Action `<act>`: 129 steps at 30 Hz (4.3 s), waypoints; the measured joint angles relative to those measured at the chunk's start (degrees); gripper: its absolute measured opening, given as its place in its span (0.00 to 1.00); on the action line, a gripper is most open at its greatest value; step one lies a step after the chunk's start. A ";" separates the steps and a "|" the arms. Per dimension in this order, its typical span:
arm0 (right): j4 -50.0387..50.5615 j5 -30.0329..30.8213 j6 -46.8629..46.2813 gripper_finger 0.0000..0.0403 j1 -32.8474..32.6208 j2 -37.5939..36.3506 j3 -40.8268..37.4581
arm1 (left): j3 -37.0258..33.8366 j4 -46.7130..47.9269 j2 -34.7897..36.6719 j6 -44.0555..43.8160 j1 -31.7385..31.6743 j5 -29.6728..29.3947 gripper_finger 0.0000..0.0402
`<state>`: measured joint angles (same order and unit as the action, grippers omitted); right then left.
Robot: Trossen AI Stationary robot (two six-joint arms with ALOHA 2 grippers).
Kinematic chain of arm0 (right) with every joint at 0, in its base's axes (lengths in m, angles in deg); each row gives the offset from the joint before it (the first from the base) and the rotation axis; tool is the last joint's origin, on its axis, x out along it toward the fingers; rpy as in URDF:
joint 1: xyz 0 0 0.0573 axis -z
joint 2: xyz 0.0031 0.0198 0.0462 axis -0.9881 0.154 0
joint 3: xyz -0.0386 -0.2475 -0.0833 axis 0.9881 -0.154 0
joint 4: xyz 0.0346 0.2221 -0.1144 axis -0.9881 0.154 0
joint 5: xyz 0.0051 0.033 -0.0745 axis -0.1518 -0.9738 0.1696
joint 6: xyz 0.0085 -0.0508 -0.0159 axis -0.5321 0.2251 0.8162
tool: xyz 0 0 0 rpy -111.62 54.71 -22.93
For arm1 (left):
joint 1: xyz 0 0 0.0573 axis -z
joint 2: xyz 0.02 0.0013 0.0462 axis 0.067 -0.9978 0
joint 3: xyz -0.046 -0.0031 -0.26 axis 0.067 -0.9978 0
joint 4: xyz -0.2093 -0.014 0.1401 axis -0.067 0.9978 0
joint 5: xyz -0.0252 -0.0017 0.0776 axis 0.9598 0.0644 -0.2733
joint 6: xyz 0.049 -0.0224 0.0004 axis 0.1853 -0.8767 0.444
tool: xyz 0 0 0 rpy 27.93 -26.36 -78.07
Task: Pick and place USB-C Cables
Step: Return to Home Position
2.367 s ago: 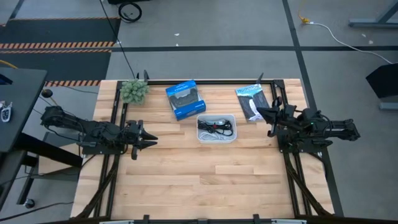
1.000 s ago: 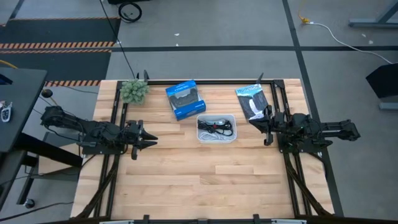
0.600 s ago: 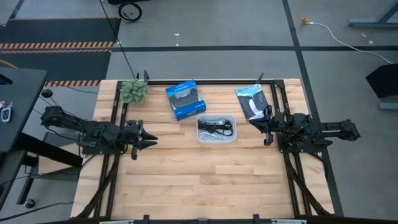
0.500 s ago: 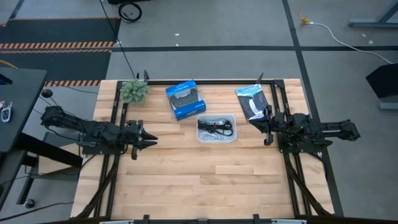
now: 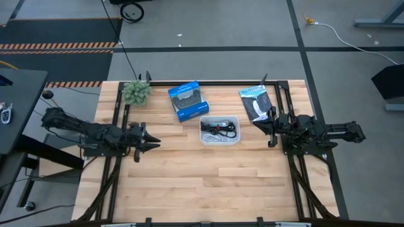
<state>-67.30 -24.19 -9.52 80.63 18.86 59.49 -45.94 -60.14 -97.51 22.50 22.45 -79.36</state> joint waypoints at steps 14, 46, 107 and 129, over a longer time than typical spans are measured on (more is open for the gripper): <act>0.00 0.00 0.02 0.05 0.02 0.00 0.00 | -6.09 -2.55 0.00 0.01 0.00 0.18 0.27; 0.02 -0.01 0.00 0.04 0.00 0.00 0.00 | -6.18 -4.26 17.40 0.01 0.00 -0.03 0.27; -0.68 -0.12 0.01 0.04 0.00 0.00 -0.01 | -6.22 -3.07 17.21 0.01 0.59 -0.02 0.27; -0.68 -0.13 0.01 0.04 0.02 0.00 -0.01 | -6.22 -3.07 17.22 -0.02 0.57 -0.02 0.27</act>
<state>-67.98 -24.32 -9.51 80.64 18.86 59.47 -52.16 -63.22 -80.30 22.48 23.02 -79.38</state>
